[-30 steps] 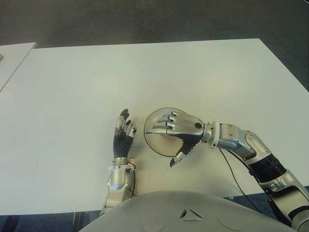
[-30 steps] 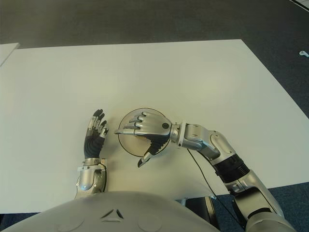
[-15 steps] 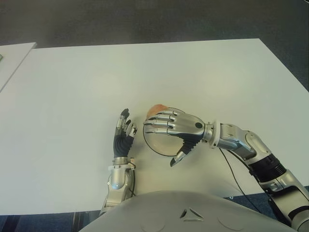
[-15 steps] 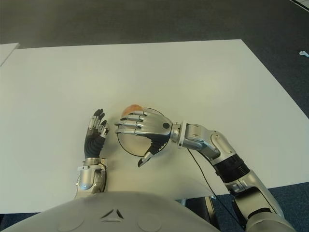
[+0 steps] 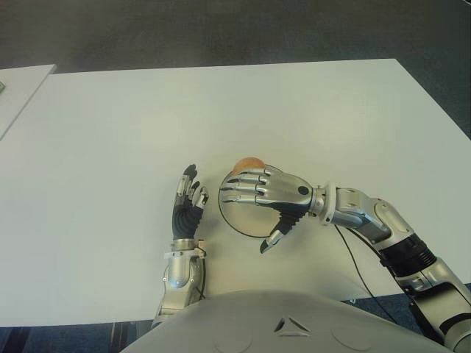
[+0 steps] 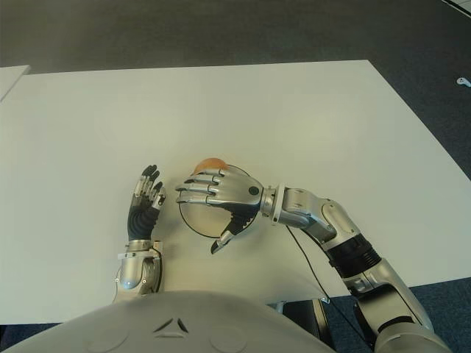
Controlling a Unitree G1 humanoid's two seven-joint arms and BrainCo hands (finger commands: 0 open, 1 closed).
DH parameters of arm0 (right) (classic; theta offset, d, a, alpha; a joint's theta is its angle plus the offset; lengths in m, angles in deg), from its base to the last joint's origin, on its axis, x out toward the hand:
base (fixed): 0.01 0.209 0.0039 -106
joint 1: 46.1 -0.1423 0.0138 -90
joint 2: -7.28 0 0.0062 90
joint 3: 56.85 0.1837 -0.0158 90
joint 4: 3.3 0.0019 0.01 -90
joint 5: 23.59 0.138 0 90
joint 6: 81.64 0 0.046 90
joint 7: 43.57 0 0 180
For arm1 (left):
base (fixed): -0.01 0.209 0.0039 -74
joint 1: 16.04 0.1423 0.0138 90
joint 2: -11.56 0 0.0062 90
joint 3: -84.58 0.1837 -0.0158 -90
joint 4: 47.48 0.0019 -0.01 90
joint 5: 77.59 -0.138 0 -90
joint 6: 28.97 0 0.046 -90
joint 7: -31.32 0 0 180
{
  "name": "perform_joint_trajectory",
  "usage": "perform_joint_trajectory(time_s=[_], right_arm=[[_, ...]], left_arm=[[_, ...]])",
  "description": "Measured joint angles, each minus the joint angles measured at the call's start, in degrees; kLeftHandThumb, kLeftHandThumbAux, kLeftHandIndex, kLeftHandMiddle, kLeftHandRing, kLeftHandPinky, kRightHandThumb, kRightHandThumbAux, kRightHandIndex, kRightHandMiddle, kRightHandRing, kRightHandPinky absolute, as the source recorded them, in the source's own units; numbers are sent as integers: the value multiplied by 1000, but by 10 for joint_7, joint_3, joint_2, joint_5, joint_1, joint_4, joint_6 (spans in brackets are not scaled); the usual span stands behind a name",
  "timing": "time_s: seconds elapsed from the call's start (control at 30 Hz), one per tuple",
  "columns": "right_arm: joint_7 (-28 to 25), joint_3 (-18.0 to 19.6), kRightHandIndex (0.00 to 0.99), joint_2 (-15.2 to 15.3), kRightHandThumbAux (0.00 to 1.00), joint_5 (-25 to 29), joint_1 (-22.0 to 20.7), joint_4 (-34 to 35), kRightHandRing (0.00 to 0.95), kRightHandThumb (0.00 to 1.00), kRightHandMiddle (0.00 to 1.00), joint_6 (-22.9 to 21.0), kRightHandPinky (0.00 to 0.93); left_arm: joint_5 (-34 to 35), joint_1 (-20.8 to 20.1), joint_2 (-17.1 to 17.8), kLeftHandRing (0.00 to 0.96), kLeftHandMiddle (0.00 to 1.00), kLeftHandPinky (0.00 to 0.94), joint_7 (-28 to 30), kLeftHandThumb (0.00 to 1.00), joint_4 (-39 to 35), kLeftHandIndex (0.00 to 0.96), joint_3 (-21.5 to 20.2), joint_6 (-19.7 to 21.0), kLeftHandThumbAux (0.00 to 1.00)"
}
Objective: Put the apples into the plate.
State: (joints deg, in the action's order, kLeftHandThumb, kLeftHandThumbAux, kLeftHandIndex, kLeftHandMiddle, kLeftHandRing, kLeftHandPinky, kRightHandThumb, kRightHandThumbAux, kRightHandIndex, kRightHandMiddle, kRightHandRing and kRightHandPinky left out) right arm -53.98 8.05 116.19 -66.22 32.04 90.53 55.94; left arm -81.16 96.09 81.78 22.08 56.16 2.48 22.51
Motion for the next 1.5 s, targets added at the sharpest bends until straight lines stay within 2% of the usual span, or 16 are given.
perform_joint_trajectory(time_s=[0.17, 0.27, 0.4, 0.57, 0.73, 0.83, 0.93, 1.07, 1.2, 1.33, 1.5], right_arm=[[-4, 1, 0, -2, 300, 5, -10, -22, 0, 60, 0, 0, 0], [-15, 5, 0, -17, 305, 29, -53, -86, 0, 80, 0, -11, 0], [-46, 22, 0, -44, 294, 86, -120, -177, 0, 105, 0, -62, 0], [-49, 85, 0, -112, 269, 191, -164, -273, 0, 136, 0, -169, 0], [-26, 143, 0, -179, 256, 276, -188, -370, 0, 146, 0, -229, 0], [-27, 165, 0, -201, 251, 316, -182, -383, 0, 149, 0, -244, 0], [-29, 188, 0, -224, 259, 359, -167, -375, 0, 146, 0, -254, 0], [-31, 201, 0, -239, 279, 385, -146, -367, 0, 140, 0, -264, 0], [-25, 221, 0, -248, 346, 403, -116, -365, 0, 121, 0, -257, 0], [-28, 248, 8, -254, 391, 436, -80, -381, 0, 112, 1, -241, 0], [-54, 286, 30, -254, 440, 481, -47, -416, 5, 113, 37, -224, 24]], left_arm=[[-3, 0, 0, 55, 83, 34, -9, 0, 1, 56, 0, 1, 631], [-3, -1, 0, 52, 80, 45, -14, 0, 3, 67, 0, 1, 610], [-3, -3, 0, 46, 73, 59, -15, 4, 3, 83, 1, -1, 584], [-3, -1, 0, 42, 70, 77, -16, 22, -18, 112, 4, 23, 555], [-3, -2, 0, 40, 66, 85, -16, 30, -28, 126, 7, 53, 542], [-2, -3, 0, 29, 55, 84, -17, 58, -29, 221, 7, 57, 567], [0, 1, 0, 25, 52, 82, -21, 69, -35, 249, 10, 62, 576], [-1, 18, 1, 18, 47, 74, -30, 78, -61, 266, 20, 63, 577], [-7, 30, 3, 3, 17, 39, -43, 52, -68, 192, 25, 51, 539], [-14, 44, 1, 0, 4, 10, -60, 27, -56, 117, 24, 20, 504], [0, 42, 1, 0, 0, 1, -62, 8, -19, 63, 19, -18, 486]])
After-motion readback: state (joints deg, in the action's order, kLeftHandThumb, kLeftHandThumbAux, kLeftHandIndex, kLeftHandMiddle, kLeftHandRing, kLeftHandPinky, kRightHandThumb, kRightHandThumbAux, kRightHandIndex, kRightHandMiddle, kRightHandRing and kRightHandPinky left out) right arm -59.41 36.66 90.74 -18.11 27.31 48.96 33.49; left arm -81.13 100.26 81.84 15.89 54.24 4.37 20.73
